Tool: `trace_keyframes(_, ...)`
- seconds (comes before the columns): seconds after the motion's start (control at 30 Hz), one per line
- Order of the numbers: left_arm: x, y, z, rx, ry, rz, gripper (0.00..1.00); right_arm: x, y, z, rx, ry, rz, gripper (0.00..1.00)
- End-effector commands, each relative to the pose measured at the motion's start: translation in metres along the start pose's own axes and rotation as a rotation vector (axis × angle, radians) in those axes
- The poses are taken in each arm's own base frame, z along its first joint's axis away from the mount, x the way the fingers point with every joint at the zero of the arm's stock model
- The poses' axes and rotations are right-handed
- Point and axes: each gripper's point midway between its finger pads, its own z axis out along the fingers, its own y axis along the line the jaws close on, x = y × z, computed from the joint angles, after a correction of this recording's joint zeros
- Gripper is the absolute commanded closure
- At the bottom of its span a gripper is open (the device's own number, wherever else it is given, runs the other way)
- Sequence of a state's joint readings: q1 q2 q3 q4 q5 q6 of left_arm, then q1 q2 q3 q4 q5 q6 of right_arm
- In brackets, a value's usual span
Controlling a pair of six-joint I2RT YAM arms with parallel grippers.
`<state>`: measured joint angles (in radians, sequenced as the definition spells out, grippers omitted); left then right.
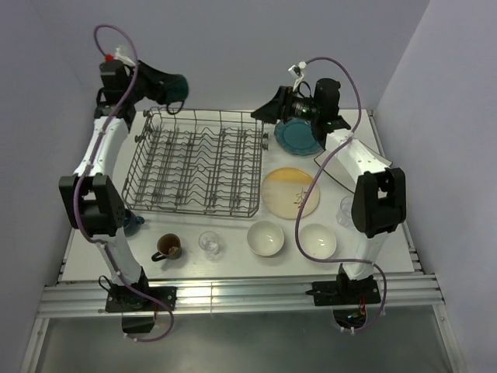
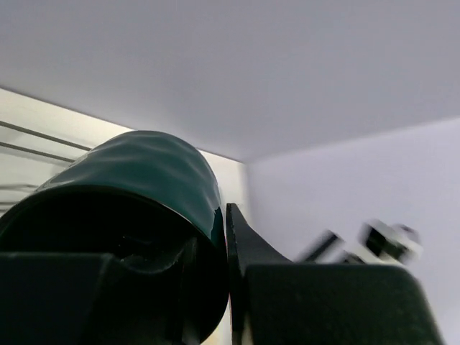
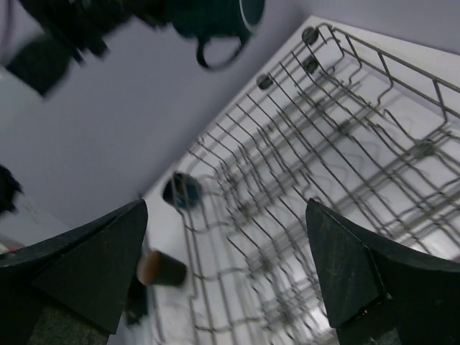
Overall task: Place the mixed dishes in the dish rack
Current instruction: Pass the cup from the left arm to the right
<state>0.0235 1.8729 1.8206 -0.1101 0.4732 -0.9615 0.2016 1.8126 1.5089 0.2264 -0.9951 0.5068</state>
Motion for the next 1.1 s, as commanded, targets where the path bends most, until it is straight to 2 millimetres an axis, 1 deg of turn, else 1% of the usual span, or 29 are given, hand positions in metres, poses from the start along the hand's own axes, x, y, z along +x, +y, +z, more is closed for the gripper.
trace_keyframes(0.0,0.025,-0.102,-0.005,0.404,0.116,-0.156,1.00,-0.058,0.031,0.018,-0.062,-0.182,0.170,0.00)
trace_keyframes(0.03,0.035,-0.119,-0.006,0.475,0.132,-0.164,1.00,-0.064,0.028,0.022,-0.034,-0.208,0.193,0.00)
trace_keyframes(0.1,0.051,-0.126,-0.001,0.512,0.185,-0.259,1.00,-0.069,0.031,0.031,-0.020,-0.214,0.243,0.00)
trace_keyframes(0.13,0.064,-0.140,-0.002,0.565,0.210,-0.264,1.00,-0.071,0.029,0.034,0.002,-0.228,0.268,0.00)
trace_keyframes(0.17,0.071,-0.143,0.000,0.580,0.227,-0.283,1.00,-0.069,0.029,0.038,0.003,-0.217,0.308,0.00)
trace_keyframes(0.2,0.077,-0.143,0.002,0.587,0.252,-0.331,1.00,-0.071,0.033,0.040,-0.006,-0.216,0.321,0.00)
trace_keyframes(0.23,0.086,-0.149,0.003,0.607,0.268,-0.352,1.00,-0.069,0.035,0.044,-0.007,-0.211,0.351,0.00)
trace_keyframes(0.27,0.089,-0.153,0.000,0.643,0.268,-0.354,1.00,-0.070,0.036,0.045,-0.007,-0.219,0.394,0.00)
trace_keyframes(0.3,0.093,-0.155,0.002,0.652,0.283,-0.393,1.00,-0.067,0.035,0.047,-0.004,-0.216,0.422,0.00)
trace_keyframes(0.37,0.102,-0.160,0.001,0.676,0.304,-0.418,1.00,-0.065,0.036,0.051,-0.005,-0.219,0.477,0.00)
trace_keyframes(0.47,0.106,-0.168,-0.003,0.721,0.320,-0.453,1.00,-0.056,0.031,0.056,0.026,-0.207,0.472,0.00)
trace_keyframes(0.57,0.106,-0.172,-0.006,0.735,0.328,-0.454,1.00,-0.053,0.028,0.055,0.059,-0.202,0.451,0.00)
trace_keyframes(0.63,0.106,-0.172,-0.007,0.725,0.323,-0.444,1.00,-0.054,0.027,0.052,0.072,-0.203,0.419,0.00)
trace_keyframes(0.67,0.107,-0.171,-0.006,0.719,0.324,-0.441,1.00,-0.057,0.030,0.048,0.076,-0.211,0.388,0.00)
trace_keyframes(0.73,0.106,-0.172,-0.009,0.725,0.320,-0.437,1.00,-0.058,0.021,0.043,0.118,-0.233,0.368,0.00)
trace_keyframes(0.77,0.107,-0.171,-0.009,0.723,0.321,-0.443,1.00,-0.059,0.020,0.042,0.126,-0.234,0.350,0.00)
trace_keyframes(0.87,0.108,-0.172,-0.010,0.737,0.330,-0.459,1.00,-0.062,0.022,0.044,0.072,-0.240,0.331,0.00)
trace_keyframes(0.93,0.112,-0.175,-0.013,0.751,0.348,-0.455,1.00,-0.062,0.032,0.047,0.000,-0.235,0.307,0.00)
trace_keyframes(1.0,0.114,-0.177,-0.015,0.758,0.364,-0.459,1.00,-0.070,0.043,0.047,-0.086,-0.271,0.258,0.00)
trace_keyframes(1.07,0.117,-0.178,-0.017,0.766,0.378,-0.456,1.00,-0.075,0.048,0.051,-0.133,-0.280,0.226,0.00)
